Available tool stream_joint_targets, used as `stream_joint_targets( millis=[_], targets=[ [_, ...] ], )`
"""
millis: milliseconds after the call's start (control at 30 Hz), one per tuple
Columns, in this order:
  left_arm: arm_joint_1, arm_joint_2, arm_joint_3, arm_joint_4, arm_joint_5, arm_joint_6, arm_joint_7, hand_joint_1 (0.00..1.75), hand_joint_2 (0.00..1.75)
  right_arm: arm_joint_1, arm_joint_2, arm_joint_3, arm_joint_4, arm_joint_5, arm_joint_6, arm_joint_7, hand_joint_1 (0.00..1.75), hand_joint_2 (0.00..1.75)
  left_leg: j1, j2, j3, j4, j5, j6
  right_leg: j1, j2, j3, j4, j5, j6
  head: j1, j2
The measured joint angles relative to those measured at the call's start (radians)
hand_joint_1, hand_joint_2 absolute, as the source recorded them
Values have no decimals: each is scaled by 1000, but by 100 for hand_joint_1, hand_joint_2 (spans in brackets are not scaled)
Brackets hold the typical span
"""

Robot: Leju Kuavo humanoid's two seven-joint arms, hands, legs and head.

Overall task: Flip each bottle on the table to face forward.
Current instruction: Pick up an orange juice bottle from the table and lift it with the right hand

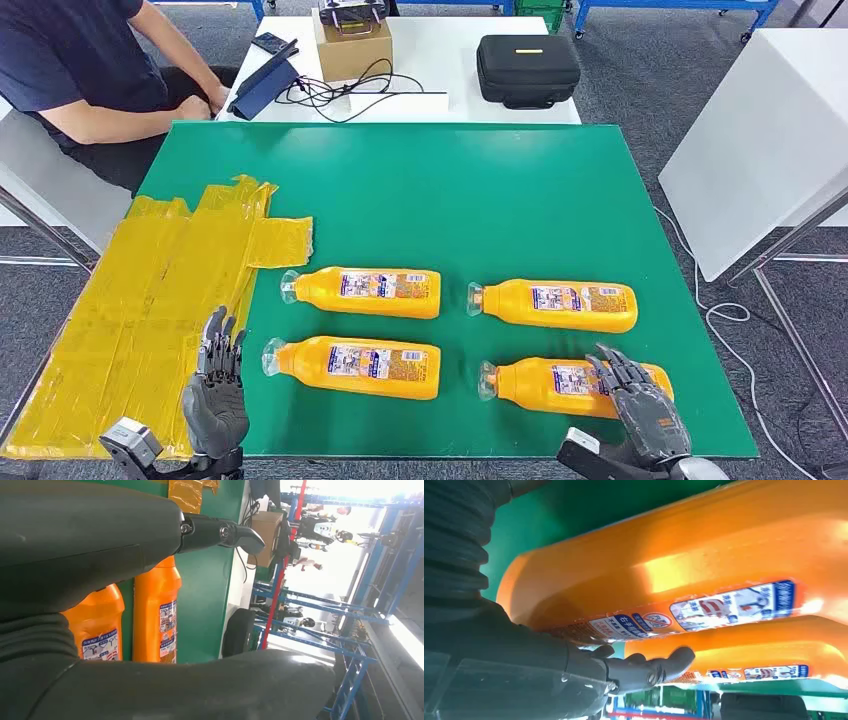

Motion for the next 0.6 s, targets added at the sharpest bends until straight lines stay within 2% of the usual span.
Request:
stream_joint_targets(
  millis=[400,533,600],
  targets=[
    [-10,6,-5,20,20,-10,0,0,0,-91,13,-22,128,58,-4,23,3,175,0,2,8,0,-2,0,0,2,-3,-1,-1,0,0,0],
    [-22,10,-7,33,23,-15,0,0,0,-93,14,-30,141,61,-1,23,172,175,0,1,9,0,-2,0,0,2,-2,-1,0,0,0,0],
    [-28,11,-8,39,27,-15,0,0,0,-92,13,-34,146,63,3,23,175,175,0,1,10,0,-2,0,0,2,-1,-1,0,0,0,0]
  ],
)
